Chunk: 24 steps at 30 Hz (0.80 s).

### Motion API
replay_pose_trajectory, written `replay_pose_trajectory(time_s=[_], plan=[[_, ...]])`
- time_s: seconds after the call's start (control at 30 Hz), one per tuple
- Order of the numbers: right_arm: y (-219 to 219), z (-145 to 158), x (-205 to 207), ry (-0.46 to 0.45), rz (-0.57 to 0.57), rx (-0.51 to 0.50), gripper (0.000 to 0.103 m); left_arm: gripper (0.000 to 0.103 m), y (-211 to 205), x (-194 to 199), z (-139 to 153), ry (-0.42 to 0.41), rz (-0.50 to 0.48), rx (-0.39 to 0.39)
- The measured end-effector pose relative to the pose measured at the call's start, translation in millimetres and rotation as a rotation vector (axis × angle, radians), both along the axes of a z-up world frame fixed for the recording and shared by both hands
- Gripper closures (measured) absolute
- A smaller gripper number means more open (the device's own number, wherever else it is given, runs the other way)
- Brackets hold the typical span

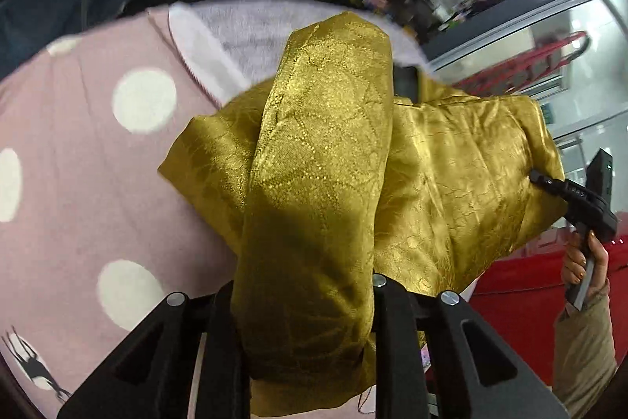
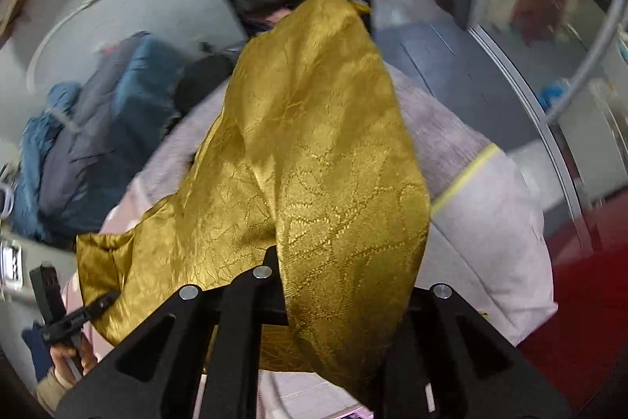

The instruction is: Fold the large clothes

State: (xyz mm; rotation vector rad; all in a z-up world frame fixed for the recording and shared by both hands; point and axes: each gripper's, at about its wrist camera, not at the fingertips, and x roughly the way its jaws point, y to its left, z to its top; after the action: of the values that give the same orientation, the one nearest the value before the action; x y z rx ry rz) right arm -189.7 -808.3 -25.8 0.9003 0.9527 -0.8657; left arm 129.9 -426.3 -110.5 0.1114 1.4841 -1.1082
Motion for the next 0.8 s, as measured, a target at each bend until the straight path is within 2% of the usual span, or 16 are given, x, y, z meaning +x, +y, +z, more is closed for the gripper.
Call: replay_pose_trajectory(time_s=[0.07,0.13,0.17,0.23,0.3,0.33,0.43,0.5,0.53,0.57,0.67,0.8], plan=[[-12,-34,-9,0.051,-0.033,0.022,0.088,0.077,-11,-1,-29,-0.005,0.014,0.103],[-17,-53,-9,0.065,-0.059,0.004,0.082,0.059,-9,6,-48,0.001,0.046,0.139],[-21,-62,-8,0.067,-0.070,-0.013,0.073,0.053,-6,13,-57,0.013,0.075,0.155],[-26,-77,-5,0.102,-0.087,-0.025,0.053,0.029,4,28,-70,0.029,0.128,0.202],[-25,-93,1,0.121,-0.091,-0.018,0.044,0.016,24,36,-73,0.005,0.161,0.216],[-22,-98,0,0.144,-0.094,-0.030,0.035,0.015,27,44,-70,-0.004,0.172,0.203],[-14,-99,1,0.190,-0.116,-0.099,0.022,0.008,32,55,-59,-0.066,0.184,0.225],[-10,-89,-3,0.220,-0.156,-0.131,0.022,0.008,33,59,-44,-0.143,0.201,0.231],[-6,-79,-4,0.232,-0.180,-0.161,0.022,0.007,36,60,-34,-0.207,0.216,0.248],[1,-66,-6,0.267,-0.216,-0.220,0.020,0.007,40,57,-24,-0.247,0.226,0.259],[24,-29,-9,0.351,-0.279,-0.349,0.012,0.007,54,52,9,-0.437,0.290,0.308],[73,1,3,0.348,-0.177,-0.384,0.009,0.007,68,33,45,-0.506,0.284,0.287]])
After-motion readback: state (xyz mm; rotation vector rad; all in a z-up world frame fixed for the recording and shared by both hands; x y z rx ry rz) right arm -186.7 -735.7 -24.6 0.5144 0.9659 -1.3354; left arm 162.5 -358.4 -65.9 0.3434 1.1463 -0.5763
